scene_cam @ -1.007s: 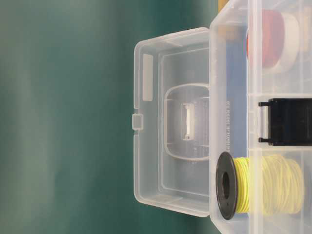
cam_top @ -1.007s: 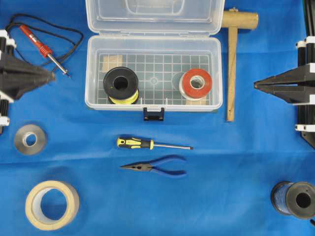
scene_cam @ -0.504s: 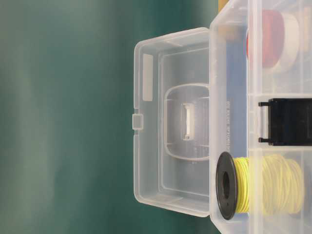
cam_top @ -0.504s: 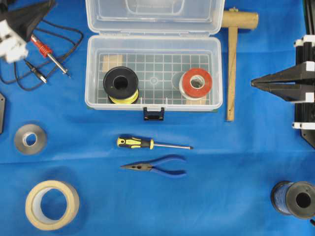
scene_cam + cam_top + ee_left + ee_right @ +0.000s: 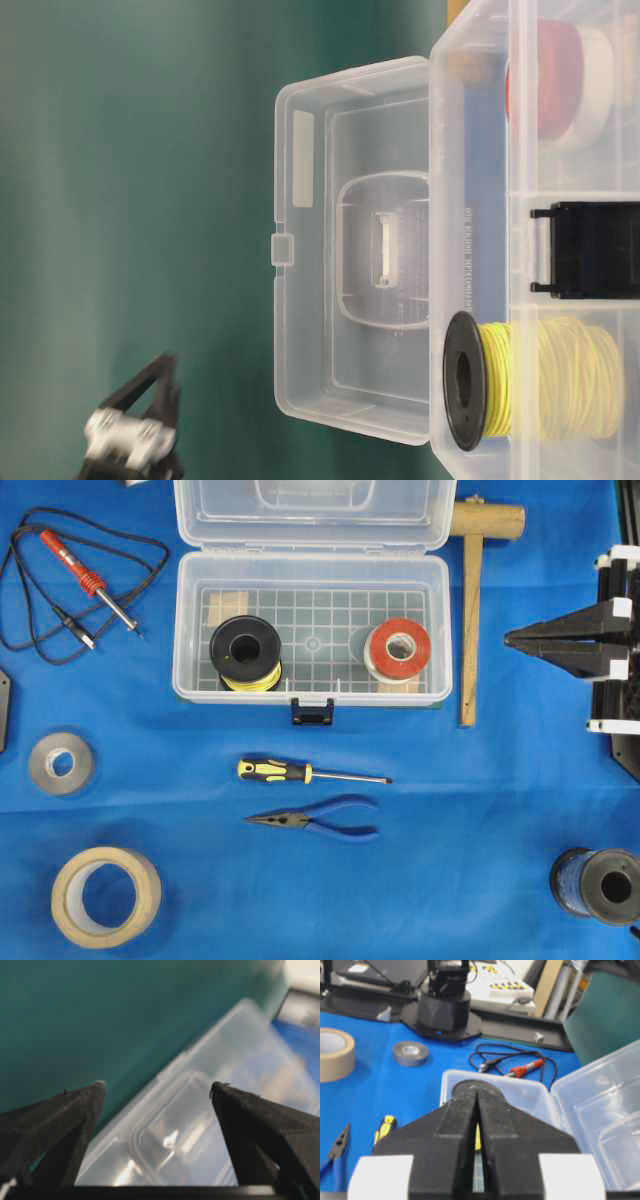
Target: Close the tool box with the left arm.
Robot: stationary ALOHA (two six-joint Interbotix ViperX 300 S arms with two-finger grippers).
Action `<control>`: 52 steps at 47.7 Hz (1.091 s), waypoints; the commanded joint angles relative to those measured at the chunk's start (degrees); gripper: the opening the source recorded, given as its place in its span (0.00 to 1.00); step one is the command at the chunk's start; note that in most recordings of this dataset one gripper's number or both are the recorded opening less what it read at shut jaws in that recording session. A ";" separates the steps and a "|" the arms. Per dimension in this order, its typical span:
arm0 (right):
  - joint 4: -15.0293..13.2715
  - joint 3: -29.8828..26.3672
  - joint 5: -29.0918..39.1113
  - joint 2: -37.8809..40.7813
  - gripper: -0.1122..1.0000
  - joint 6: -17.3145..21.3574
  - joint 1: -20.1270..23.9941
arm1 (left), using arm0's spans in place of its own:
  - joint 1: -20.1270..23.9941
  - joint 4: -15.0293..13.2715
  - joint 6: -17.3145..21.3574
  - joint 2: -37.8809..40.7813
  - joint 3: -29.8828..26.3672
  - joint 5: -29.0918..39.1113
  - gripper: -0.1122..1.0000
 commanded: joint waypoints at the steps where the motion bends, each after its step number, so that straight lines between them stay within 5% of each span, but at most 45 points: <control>1: 0.00 -1.05 0.26 0.44 0.10 0.00 -0.18 | 0.62 0.09 2.90 4.39 -7.12 5.89 0.93; 20: -0.09 -0.88 2.02 1.23 0.10 0.00 -0.18 | 3.87 0.88 5.01 19.86 -23.20 23.82 0.93; 36: -0.35 -0.88 2.99 1.32 0.10 0.00 -0.18 | 2.55 0.88 4.83 22.06 -23.91 31.38 0.93; 52: -0.70 -0.88 2.99 1.32 0.10 0.00 -0.18 | -4.22 0.70 4.39 16.96 -22.59 37.00 0.93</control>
